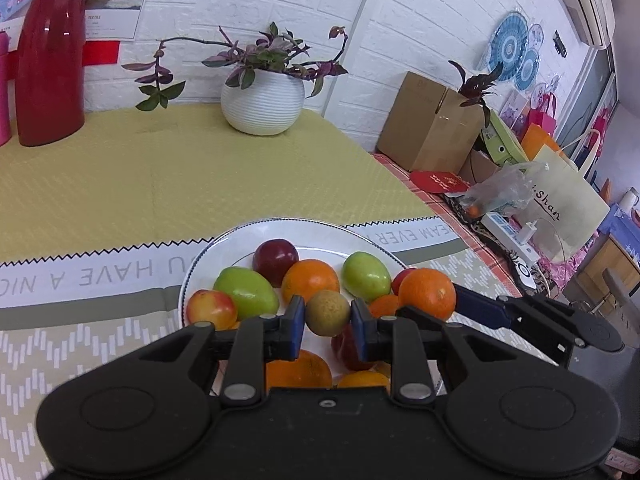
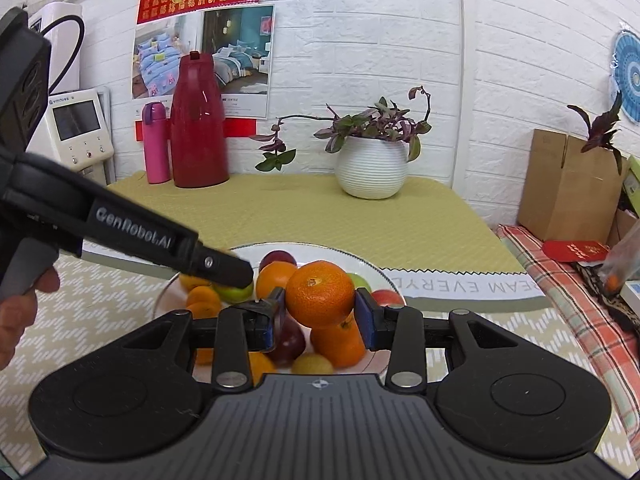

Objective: Organize fruits
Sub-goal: 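Carry the tangerine and kiwi onto the plate and open both tools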

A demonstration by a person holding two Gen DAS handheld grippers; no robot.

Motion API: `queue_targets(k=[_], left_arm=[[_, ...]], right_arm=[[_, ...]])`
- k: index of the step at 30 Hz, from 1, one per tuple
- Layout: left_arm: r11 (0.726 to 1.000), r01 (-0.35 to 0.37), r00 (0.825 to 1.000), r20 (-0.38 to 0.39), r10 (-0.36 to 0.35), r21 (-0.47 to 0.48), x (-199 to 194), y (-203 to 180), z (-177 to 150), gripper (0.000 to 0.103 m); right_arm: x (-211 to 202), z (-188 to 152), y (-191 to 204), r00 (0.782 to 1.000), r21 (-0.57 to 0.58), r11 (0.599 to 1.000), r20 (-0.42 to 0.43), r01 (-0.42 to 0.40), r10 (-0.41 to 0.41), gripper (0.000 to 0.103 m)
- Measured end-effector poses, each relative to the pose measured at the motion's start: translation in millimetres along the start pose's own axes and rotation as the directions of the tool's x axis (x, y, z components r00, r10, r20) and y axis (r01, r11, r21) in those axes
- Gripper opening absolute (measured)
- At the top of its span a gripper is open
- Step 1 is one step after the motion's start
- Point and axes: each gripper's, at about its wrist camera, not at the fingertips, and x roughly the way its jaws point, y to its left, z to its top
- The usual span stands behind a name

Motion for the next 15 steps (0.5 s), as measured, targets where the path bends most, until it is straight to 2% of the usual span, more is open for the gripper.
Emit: queue_targets(k=[9, 15], left_arm=[[1.000, 0.001, 0.999, -0.051, 0.000, 0.020, 18, 12, -2, 0.103], [1.000, 0.004, 0.999, -0.052, -0.003, 0.015, 24, 16, -5, 0.103]], right_arm=[[24, -1, -4, 0.999, -0.036, 0.999, -0.020, -0.029, 0.028, 0.064], [28, -3, -2, 0.999, -0.050, 0.998, -0.022, -0.028, 0.027, 0.065]])
